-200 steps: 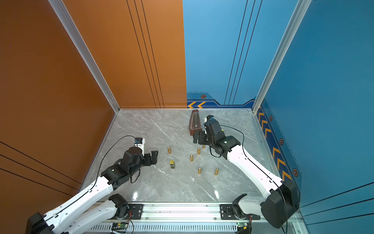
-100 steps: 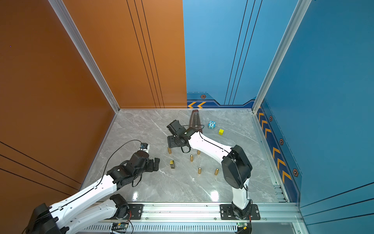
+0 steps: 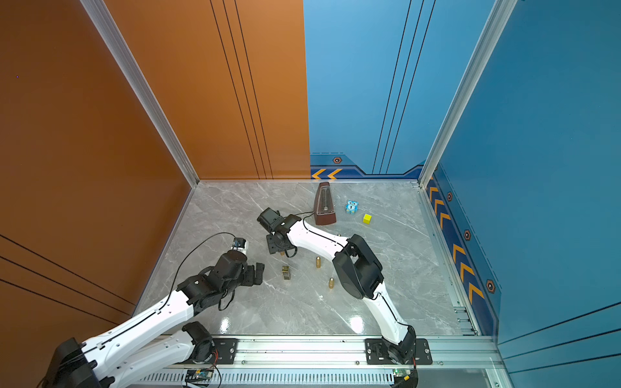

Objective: Open the lipstick cap
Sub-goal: Pick up the lipstick at the center of the board.

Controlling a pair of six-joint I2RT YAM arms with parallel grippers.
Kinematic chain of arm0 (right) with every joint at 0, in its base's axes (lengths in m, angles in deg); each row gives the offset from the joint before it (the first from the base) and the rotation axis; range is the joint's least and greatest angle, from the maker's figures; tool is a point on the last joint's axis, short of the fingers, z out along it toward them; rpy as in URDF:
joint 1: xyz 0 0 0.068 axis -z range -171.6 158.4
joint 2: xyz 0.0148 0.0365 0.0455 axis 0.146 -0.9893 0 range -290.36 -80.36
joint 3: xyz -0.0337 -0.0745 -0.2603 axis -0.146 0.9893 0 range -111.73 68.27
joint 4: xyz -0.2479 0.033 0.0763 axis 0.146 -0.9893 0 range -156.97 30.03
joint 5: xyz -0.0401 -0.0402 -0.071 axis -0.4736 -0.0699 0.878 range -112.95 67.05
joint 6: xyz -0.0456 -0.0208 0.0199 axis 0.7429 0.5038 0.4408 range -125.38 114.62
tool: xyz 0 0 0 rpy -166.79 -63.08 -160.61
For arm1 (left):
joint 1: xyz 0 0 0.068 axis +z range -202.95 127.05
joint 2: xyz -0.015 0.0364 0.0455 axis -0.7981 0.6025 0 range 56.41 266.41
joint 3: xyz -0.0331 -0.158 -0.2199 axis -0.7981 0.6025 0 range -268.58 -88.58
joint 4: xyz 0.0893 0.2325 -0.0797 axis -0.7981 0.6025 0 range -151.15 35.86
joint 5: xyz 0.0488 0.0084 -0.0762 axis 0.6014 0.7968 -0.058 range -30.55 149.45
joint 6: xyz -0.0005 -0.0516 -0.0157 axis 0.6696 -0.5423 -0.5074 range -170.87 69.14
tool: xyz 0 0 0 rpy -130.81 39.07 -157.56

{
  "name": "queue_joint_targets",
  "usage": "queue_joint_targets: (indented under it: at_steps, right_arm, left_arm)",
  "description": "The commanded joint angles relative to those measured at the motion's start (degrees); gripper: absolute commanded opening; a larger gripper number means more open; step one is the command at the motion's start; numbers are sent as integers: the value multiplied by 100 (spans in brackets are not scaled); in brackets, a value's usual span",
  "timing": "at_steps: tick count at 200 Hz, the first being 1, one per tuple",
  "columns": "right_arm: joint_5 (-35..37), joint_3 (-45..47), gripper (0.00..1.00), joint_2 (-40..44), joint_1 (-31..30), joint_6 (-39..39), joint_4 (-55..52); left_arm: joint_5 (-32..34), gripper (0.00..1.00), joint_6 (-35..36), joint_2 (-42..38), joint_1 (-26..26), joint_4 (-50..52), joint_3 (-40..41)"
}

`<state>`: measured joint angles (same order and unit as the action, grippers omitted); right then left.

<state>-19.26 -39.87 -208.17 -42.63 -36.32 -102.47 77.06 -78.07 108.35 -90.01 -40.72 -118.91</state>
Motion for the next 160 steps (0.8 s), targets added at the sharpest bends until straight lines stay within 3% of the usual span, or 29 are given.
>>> queue_joint_targets:
  at_steps: [1, 86, 160]
  right_arm:
    - [238, -255, 53, -216, -37, 18, -415]
    - [202, -348, 33, -436, -47, 26, -463]
    - [179, -419, 24, -532, -46, 51, -496]
  left_arm:
    - [-126, 98, 214, -53, 60, 76, 71]
    - [-170, 98, 242, -102, 88, 56, 80]
    - [-199, 98, 224, -119, 102, 58, 80]
